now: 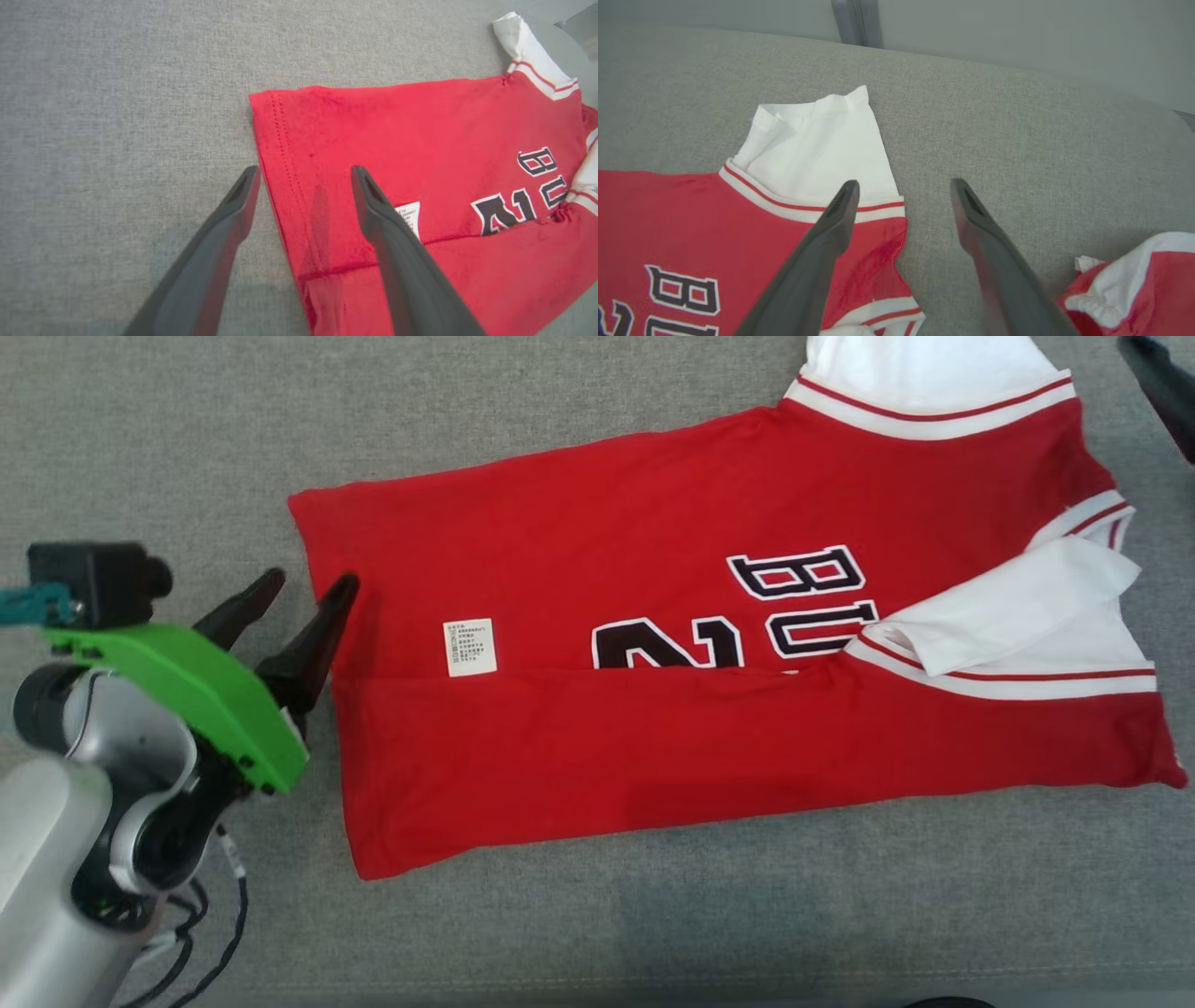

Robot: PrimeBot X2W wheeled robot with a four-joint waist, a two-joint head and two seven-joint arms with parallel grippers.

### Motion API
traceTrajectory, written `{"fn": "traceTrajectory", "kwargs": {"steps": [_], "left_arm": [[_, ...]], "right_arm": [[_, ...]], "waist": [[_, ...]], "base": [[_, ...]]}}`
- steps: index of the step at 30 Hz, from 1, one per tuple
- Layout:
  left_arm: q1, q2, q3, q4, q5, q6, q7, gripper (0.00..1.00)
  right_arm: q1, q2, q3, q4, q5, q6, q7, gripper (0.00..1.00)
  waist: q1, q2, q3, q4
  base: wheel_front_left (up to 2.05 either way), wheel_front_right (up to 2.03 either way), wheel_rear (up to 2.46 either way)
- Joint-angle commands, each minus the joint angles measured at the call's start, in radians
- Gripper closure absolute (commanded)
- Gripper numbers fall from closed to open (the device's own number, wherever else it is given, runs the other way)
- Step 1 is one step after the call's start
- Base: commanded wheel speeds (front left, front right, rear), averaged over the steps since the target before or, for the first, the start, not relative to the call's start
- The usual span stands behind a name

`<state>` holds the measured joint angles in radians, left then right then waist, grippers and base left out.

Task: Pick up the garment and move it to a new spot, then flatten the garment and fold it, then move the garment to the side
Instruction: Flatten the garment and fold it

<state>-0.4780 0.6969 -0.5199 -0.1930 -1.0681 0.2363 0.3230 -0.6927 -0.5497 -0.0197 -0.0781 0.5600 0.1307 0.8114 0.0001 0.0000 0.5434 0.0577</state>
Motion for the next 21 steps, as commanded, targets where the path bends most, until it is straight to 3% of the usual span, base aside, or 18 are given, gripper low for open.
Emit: {"fn": "traceTrajectory", "kwargs": {"steps": [1, 7, 21], "left_arm": [[-0.077, -0.036, -0.021, 0.055, 0.011, -0.016, 0.020, 0.00], [-0.241, -0.127, -0.100, 0.234, 0.050, -0.076, 0.084, 0.00], [-0.354, -0.299, -0.176, 0.416, 0.008, -0.212, 0.101, 0.00]], "right_arm": [[-0.070, 0.014, 0.039, 0.054, -0.023, 0.000, -0.019, 0.00], [-0.235, 0.044, 0.153, 0.274, -0.101, 0.000, -0.084, 0.00], [-0.358, 0.080, 0.164, 0.655, -0.242, -0.001, -0.241, 0.00]], "waist": [[-0.0001, 0.0000, 0.068, 0.067], [-0.0001, 0.0000, 0.084, 0.121], [-0.0001, 0.0000, 0.102, 0.181]], "base": [[0.00, 0.00, 0.00], [0.00, 0.00, 0.00], [0.00, 0.00, 0.00]]}}
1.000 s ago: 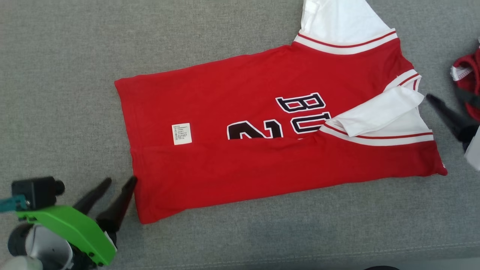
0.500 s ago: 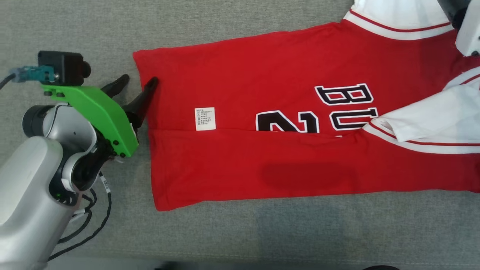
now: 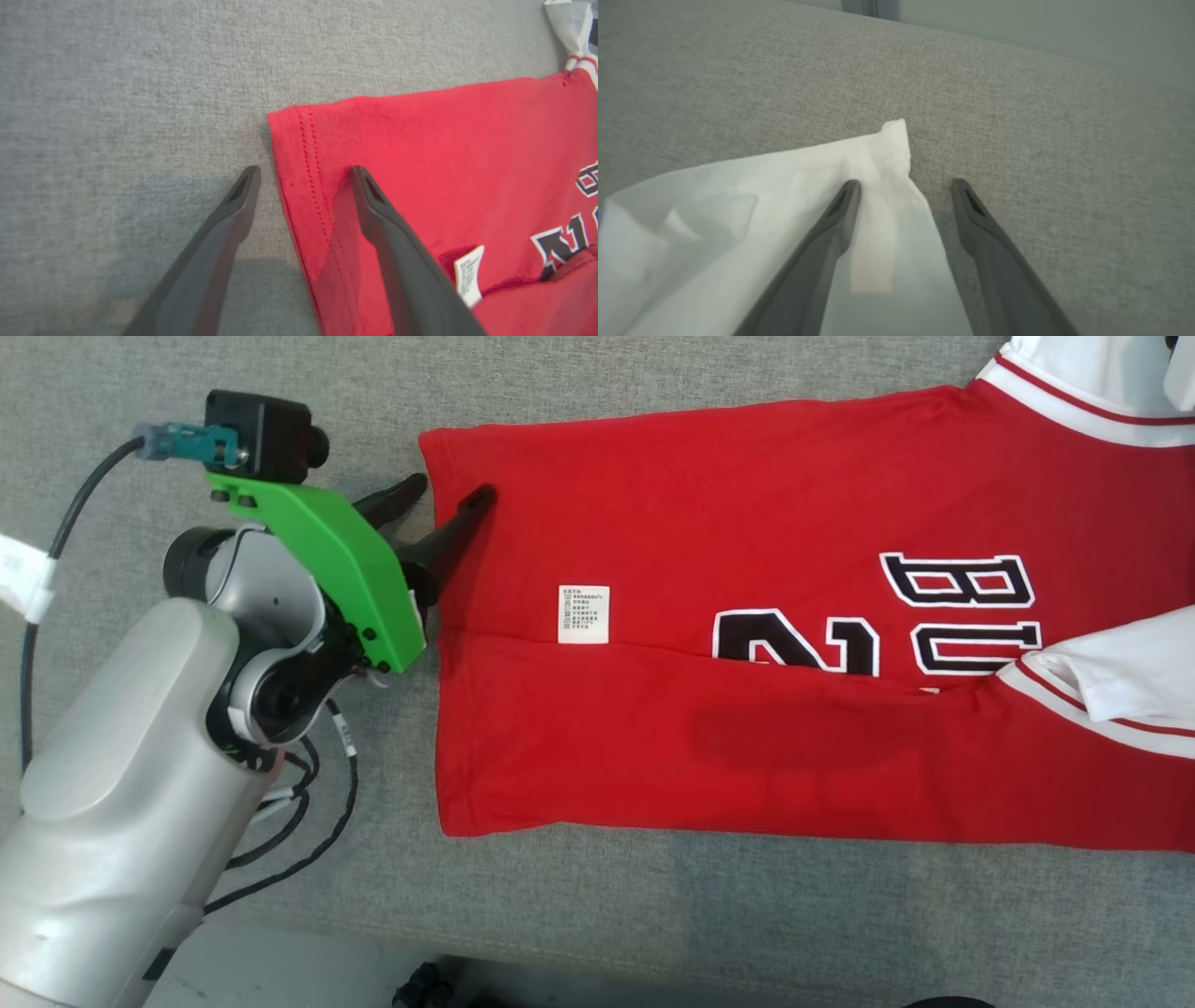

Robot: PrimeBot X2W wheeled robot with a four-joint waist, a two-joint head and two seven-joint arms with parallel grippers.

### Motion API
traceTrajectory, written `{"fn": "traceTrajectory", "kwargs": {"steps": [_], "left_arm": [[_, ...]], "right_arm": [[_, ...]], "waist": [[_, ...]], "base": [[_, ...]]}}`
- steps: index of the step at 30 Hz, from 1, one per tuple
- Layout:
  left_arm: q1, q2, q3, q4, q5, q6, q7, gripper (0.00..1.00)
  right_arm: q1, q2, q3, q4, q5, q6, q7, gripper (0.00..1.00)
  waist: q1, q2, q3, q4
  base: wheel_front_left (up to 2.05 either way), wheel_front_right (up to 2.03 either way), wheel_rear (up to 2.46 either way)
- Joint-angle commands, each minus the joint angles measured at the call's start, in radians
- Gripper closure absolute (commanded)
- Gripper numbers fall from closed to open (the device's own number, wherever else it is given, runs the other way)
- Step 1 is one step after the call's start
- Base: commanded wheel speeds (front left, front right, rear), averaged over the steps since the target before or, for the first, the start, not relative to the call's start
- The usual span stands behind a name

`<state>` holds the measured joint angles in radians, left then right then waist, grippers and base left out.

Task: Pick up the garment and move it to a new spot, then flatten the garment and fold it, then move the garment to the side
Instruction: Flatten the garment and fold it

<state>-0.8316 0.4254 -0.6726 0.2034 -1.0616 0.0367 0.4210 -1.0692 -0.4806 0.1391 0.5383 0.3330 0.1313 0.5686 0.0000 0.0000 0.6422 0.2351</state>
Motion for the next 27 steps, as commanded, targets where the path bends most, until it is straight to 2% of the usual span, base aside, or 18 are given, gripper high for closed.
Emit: {"fn": "traceTrajectory", "kwargs": {"steps": [1, 5, 6, 7, 8, 9, 15, 22, 27], "left_arm": [[-0.010, -0.035, -0.022, 0.029, 0.006, -0.018, -0.004, 0.00], [-0.036, -0.055, -0.032, 0.058, 0.017, -0.042, -0.020, 0.00], [-0.042, -0.062, -0.033, 0.070, 0.017, -0.052, -0.024, 0.13], [-0.046, -0.066, -0.038, 0.083, 0.017, -0.060, -0.024, 0.57], [-0.047, -0.069, -0.039, 0.095, 0.018, -0.069, -0.030, 0.93], [-0.047, -0.071, -0.039, 0.103, 0.017, -0.077, -0.036, 1.00], [-0.008, -0.040, 0.000, 0.090, 0.013, -0.103, -0.121, 1.00], [0.095, 0.038, 0.057, -0.076, 0.034, -0.092, -0.242, 1.00], [0.241, 0.085, 0.059, -0.188, 0.034, -0.103, -0.315, 1.00]], "right_arm": [[0.015, 0.021, 0.008, 0.055, -0.017, -0.001, -0.007, 0.00], [0.012, 0.043, 0.019, 0.096, -0.016, -0.001, -0.033, 0.00], [0.011, 0.054, 0.028, 0.107, -0.008, 0.000, -0.039, 0.00], [0.012, 0.065, 0.039, 0.114, 0.001, 0.000, -0.049, 0.96], [0.014, 0.078, 0.048, 0.118, 0.017, 0.002, -0.056, 1.00], [0.015, 0.089, 0.062, 0.116, 0.036, 0.003, -0.066, 1.00], [0.017, 0.082, 0.113, 0.053, 0.153, 0.001, -0.180, 1.00], [0.082, 0.002, 0.146, -0.124, 0.318, -0.001, -0.260, 1.00], [0.280, -0.080, 0.089, -0.280, 0.424, -0.001, -0.289, 1.00]], "waist": [[0.0000, 0.0000, 0.003, 0.003], [0.0000, 0.0000, 0.002, -0.002], [0.0000, 0.0000, 0.000, -0.006], [0.0000, 0.0000, -0.003, -0.011], [0.0000, 0.0000, -0.006, -0.017], [0.0000, 0.0000, -0.010, -0.023], [0.0000, 0.0000, -0.057, -0.063], [0.0000, 0.0000, -0.106, -0.106], [0.0000, 0.0000, -0.177, -0.123]], "base": [[0.00, 0.00, 0.00], [0.00, 0.00, 0.00], [0.00, 0.00, 0.00], [0.00, 0.00, 0.00], [0.00, 0.00, 0.00], [0.00, 0.00, 0.00], [0.00, 0.00, 0.00], [0.00, 0.00, 0.00], [0.00, 0.00, 0.00]]}}
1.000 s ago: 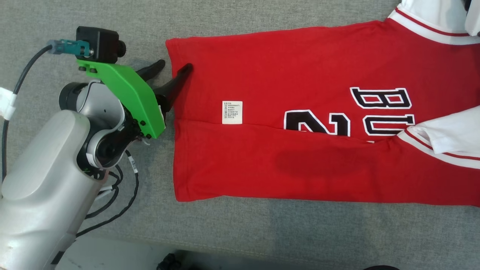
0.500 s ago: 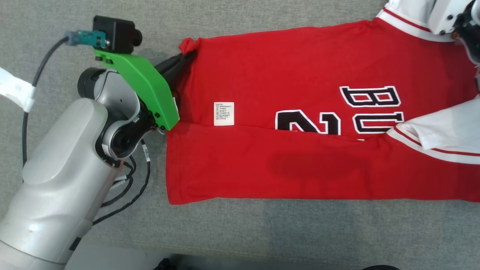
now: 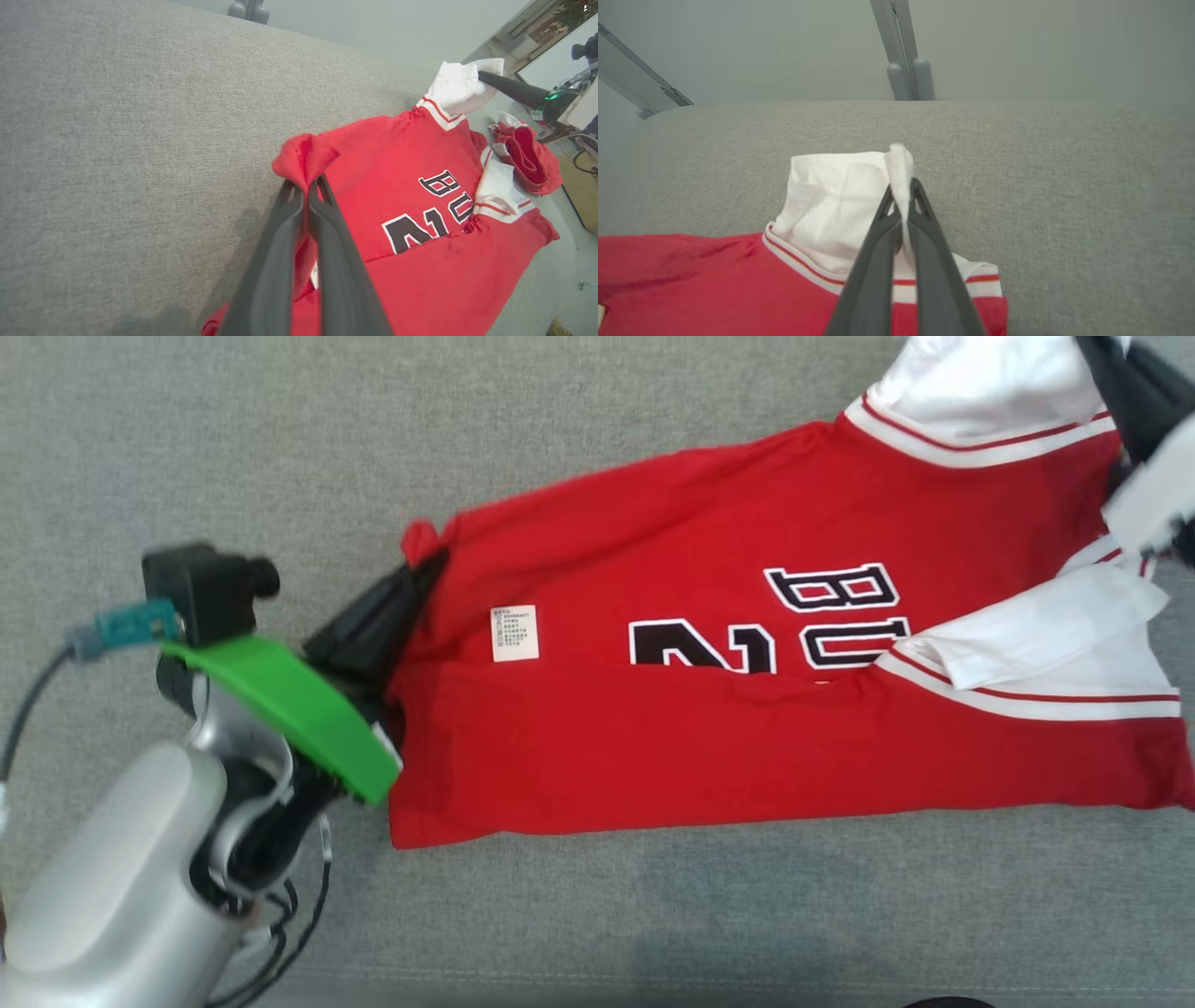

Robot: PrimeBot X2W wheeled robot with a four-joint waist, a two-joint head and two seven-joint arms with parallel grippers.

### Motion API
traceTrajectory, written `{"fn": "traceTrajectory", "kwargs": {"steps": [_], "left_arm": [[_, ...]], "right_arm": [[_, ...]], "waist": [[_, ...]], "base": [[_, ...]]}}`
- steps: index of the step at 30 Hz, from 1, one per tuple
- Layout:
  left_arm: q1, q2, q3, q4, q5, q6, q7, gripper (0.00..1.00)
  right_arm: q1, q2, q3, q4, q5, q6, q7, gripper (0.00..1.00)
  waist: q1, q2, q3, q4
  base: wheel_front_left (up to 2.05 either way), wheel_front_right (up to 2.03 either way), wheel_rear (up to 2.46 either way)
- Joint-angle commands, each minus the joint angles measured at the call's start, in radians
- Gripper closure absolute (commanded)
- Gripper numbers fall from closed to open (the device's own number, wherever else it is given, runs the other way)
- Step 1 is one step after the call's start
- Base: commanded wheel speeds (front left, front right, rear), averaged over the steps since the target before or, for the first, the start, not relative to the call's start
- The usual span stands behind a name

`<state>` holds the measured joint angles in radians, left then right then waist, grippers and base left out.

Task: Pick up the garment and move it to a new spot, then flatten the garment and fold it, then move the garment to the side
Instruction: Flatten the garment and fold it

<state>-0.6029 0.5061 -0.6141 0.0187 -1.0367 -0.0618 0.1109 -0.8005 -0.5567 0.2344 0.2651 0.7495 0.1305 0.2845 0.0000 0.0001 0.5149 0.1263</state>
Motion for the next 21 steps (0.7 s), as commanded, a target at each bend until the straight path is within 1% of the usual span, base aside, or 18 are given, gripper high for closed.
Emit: {"fn": "traceTrajectory", "kwargs": {"steps": [1, 5, 8, 10, 13, 15, 21], "left_arm": [[0.042, 0.013, -0.002, -0.016, 0.016, -0.005, -0.020, 1.00], [0.164, 0.043, 0.008, -0.058, 0.001, 0.017, -0.072, 1.00], [0.235, 0.067, 0.035, -0.067, -0.008, 0.031, -0.121, 1.00], [0.272, 0.078, 0.052, -0.061, -0.012, 0.042, -0.150, 1.00], [0.305, 0.083, 0.064, -0.058, -0.019, 0.042, -0.180, 1.00], [0.319, 0.091, 0.068, -0.058, -0.015, 0.038, -0.195, 1.00], [0.340, 0.115, 0.084, -0.099, -0.001, 0.040, -0.221, 1.00]], "right_arm": [[0.067, -0.010, -0.021, -0.039, 0.025, 0.000, -0.008, 1.00], [0.297, 0.002, -0.085, -0.172, 0.075, 0.000, -0.017, 1.00], [0.441, 0.039, -0.124, -0.250, 0.090, 0.000, -0.029, 1.00], [0.508, 0.071, -0.140, -0.290, 0.092, 0.000, -0.037, 1.00], [0.560, 0.102, -0.146, -0.304, 0.077, 0.000, -0.044, 1.00], [0.562, 0.118, -0.135, -0.294, 0.062, 0.000, -0.050, 1.00], [0.533, 0.126, -0.129, -0.308, 0.056, 0.000, -0.054, 1.00]], "waist": [[0.0000, -0.0001, -0.062, -0.019], [0.0000, -0.0001, -0.082, -0.046], [0.0000, -0.0001, -0.085, -0.063], [0.0000, -0.0001, -0.084, -0.076], [0.0000, -0.0001, -0.082, -0.099], [0.0000, -0.0001, -0.083, -0.114], [0.0000, -0.0001, -0.099, -0.131]], "base": [[0.00, 0.00, 0.00], [0.00, 0.00, 0.00], [0.00, 0.00, 0.00], [0.00, 0.00, 0.00], [0.00, 0.00, 0.00], [0.00, 0.00, 0.00], [0.00, 0.00, 0.00]]}}
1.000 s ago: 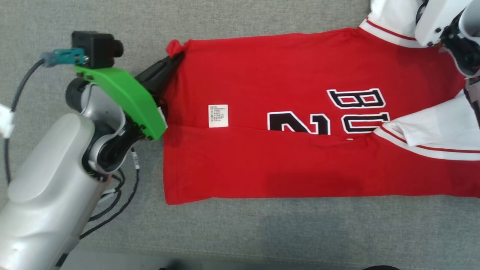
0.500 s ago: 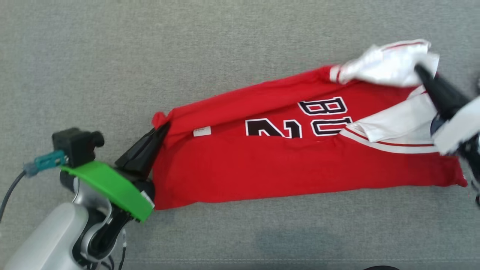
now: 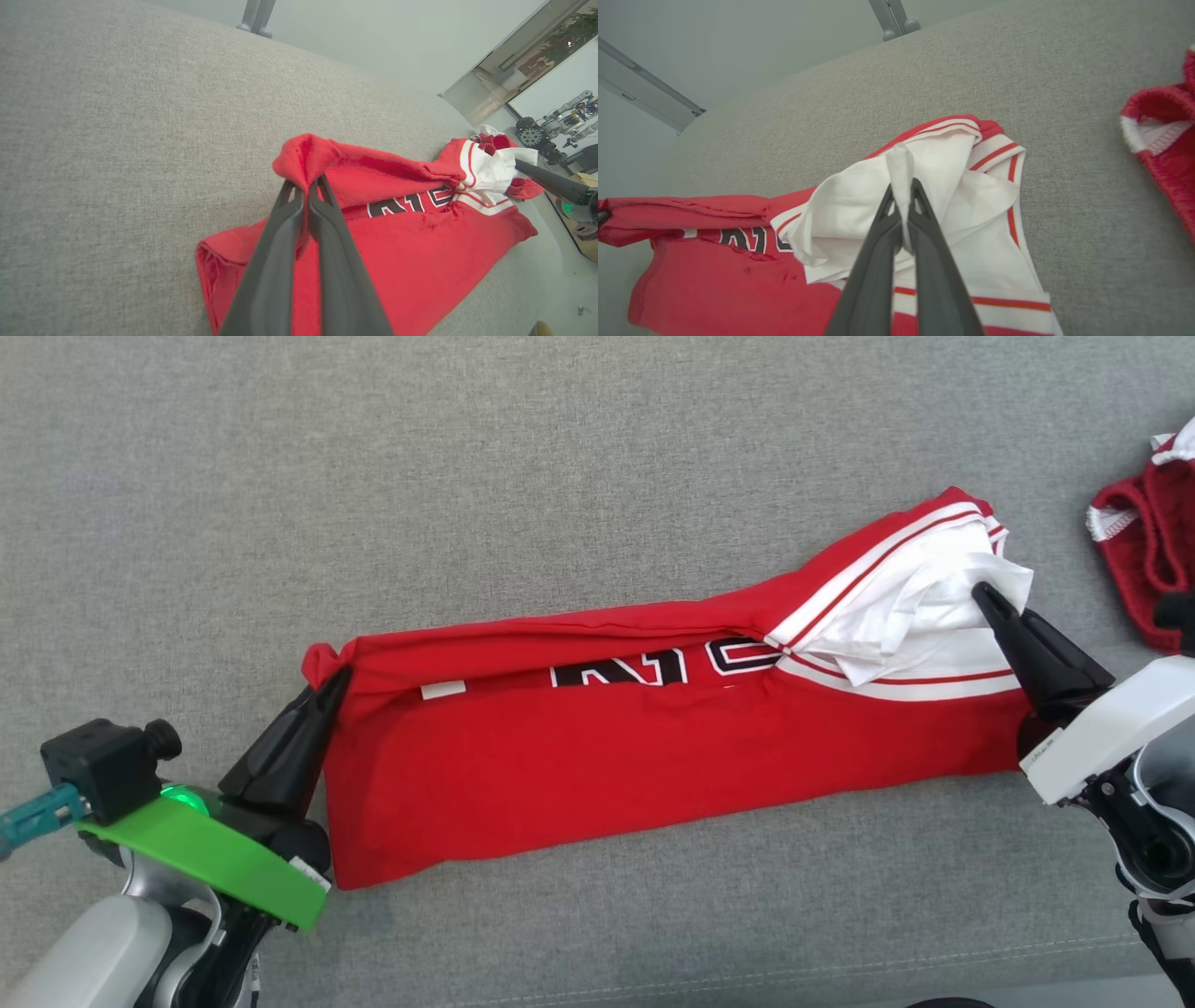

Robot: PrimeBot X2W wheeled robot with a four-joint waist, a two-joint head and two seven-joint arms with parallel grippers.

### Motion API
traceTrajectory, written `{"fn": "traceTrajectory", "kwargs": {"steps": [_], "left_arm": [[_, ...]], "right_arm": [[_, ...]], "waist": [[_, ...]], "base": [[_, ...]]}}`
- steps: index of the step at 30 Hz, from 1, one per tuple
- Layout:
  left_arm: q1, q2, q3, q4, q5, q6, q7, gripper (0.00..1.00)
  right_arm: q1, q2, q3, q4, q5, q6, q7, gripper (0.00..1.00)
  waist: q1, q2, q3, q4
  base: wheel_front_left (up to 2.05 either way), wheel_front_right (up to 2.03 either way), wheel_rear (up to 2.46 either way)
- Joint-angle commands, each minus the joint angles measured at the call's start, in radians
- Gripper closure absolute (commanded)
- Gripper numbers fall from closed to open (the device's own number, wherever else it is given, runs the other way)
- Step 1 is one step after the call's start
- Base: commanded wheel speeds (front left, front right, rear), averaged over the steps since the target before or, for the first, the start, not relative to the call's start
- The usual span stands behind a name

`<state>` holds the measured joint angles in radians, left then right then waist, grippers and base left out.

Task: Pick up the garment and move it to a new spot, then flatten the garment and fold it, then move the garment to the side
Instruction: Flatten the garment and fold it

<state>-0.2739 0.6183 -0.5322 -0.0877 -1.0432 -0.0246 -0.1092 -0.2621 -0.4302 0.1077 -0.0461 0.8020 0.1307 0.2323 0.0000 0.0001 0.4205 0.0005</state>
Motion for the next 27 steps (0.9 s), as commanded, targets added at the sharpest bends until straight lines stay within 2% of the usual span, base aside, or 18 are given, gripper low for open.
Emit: {"fn": "traceTrajectory", "kwargs": {"steps": [1, 7, 12, 19, 25, 26, 27], "left_arm": [[0.016, 0.012, 0.004, -0.008, 0.017, 0.003, -0.007, 1.00], [0.060, 0.042, -0.011, -0.091, 0.088, 0.023, -0.048, 1.00], [0.114, 0.045, -0.046, -0.084, 0.139, 0.032, -0.079, 1.00], [0.125, -0.015, -0.080, 0.050, 0.171, -0.003, -0.123, 1.00], [0.092, -0.044, -0.070, 0.140, 0.197, -0.023, -0.141, 1.00], [0.089, -0.050, -0.069, 0.152, 0.200, -0.027, -0.142, 0.84], [0.090, -0.055, -0.069, 0.165, 0.198, -0.027, -0.144, 0.58]], "right_arm": [[-0.004, -0.006, -0.002, -0.005, 0.003, 0.000, 0.003, 1.00], [0.054, -0.008, -0.044, -0.057, 0.012, 0.000, 0.001, 1.00], [0.130, 0.000, -0.080, -0.103, 0.021, 0.000, 0.022, 1.00], [0.103, 0.028, -0.031, 0.000, -0.046, 0.000, 0.031, 1.00], [0.048, 0.014, 0.009, 0.099, -0.089, 0.000, 0.008, 1.00], [0.041, 0.008, 0.015, 0.109, -0.100, 0.000, 0.000, 0.95], [0.038, 0.000, 0.020, 0.119, -0.111, 0.000, -0.007, 0.20]], "waist": [[0.0000, -0.0001, -0.008, -0.007], [0.0000, -0.0001, -0.024, -0.003], [0.0000, -0.0001, -0.031, 0.002], [0.0000, -0.0001, -0.033, -0.007], [0.0000, -0.0001, -0.036, 0.006], [0.0000, -0.0001, -0.037, 0.008], [0.0000, -0.0001, -0.039, 0.009]], "base": [[0.00, 0.00, 0.00], [0.00, 0.00, 0.00], [0.00, 0.00, 0.00], [0.00, 0.00, 0.00], [0.00, 0.00, 0.00], [0.00, 0.00, 0.00], [0.00, 0.00, 0.00]]}}
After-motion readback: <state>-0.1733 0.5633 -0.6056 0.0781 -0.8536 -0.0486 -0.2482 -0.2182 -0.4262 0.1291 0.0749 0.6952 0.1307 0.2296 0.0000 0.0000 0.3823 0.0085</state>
